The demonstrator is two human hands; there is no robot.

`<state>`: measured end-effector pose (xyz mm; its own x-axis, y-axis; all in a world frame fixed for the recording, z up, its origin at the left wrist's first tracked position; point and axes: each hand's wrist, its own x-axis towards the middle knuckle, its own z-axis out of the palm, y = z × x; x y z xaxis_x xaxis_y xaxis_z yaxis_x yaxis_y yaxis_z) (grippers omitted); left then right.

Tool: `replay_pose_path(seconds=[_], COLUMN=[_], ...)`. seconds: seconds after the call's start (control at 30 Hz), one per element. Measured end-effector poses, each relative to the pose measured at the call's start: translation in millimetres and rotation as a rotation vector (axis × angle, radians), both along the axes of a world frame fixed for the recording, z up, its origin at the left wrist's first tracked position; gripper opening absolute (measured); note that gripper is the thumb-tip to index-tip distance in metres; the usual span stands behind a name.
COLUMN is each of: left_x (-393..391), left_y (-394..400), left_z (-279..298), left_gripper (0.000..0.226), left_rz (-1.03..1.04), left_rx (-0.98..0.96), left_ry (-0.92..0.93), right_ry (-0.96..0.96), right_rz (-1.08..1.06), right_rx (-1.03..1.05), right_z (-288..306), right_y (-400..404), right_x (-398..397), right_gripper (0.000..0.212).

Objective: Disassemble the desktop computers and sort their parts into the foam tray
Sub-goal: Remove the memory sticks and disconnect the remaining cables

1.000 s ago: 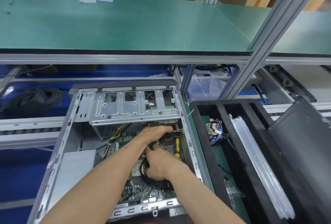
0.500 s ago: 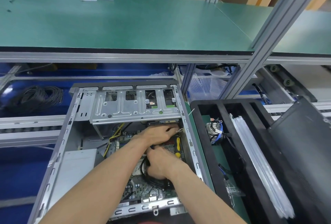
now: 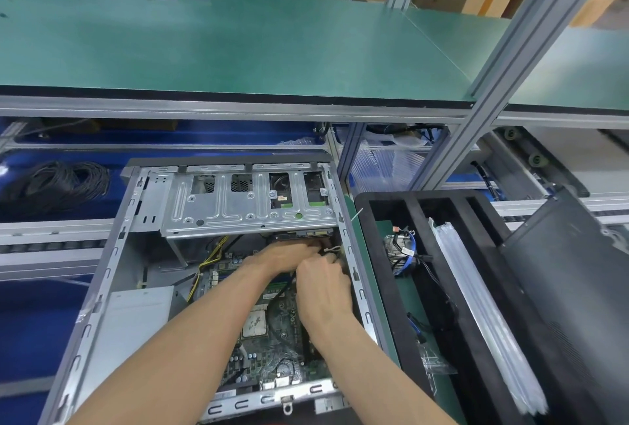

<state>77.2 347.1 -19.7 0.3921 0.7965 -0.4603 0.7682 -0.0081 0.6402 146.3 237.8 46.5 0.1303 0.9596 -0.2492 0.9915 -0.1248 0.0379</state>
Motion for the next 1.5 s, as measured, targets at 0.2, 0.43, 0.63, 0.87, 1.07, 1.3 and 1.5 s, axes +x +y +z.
replay_pose_path(seconds=[0.2, 0.43, 0.63, 0.87, 1.07, 1.3, 1.5], left_x=[5.0, 7.1, 5.3, 6.0, 16.1, 22.5, 22.7], left_y=[2.1, 5.4, 4.1, 10.7, 7.6, 2.2, 3.0], left_z=[2.5, 4.3, 9.3, -1.2, -1.2, -5.9, -2.2], left_gripper=[0.034, 0.055, 0.051, 0.1, 0.07, 0.044, 0.059], left_rz=[-0.167, -0.224, -0.277, -0.217, -0.214, -0.163, -0.17], left_rx=[-0.004, -0.084, -0.127, -0.157, -0.1, 0.024, -0.032], left_ry=[0.1, 0.132, 0.233, 0.215, 0.101, 0.046, 0.061], right_ry=[-0.009, -0.023, 0.079, 0.194, 0.128, 0.152, 0.187], right_rz=[0.028, -0.005, -0.088, -0.054, -0.021, -0.074, -0.121], right_rx=[-0.075, -0.105, -0.029, -0.055, -0.07, -0.139, -0.182], right_z=[-5.5, -5.1, -4.1, -14.1, -11.7, -15.2, -17.4], right_y=[-0.5, -0.4, -1.2, -8.3, -6.7, -3.9, -1.7], right_x=[6.1, 6.0, 4.2, 2.0, 1.7, 0.8, 0.8], right_gripper=[0.033, 0.051, 0.065, 0.079, 0.059, 0.055, 0.058])
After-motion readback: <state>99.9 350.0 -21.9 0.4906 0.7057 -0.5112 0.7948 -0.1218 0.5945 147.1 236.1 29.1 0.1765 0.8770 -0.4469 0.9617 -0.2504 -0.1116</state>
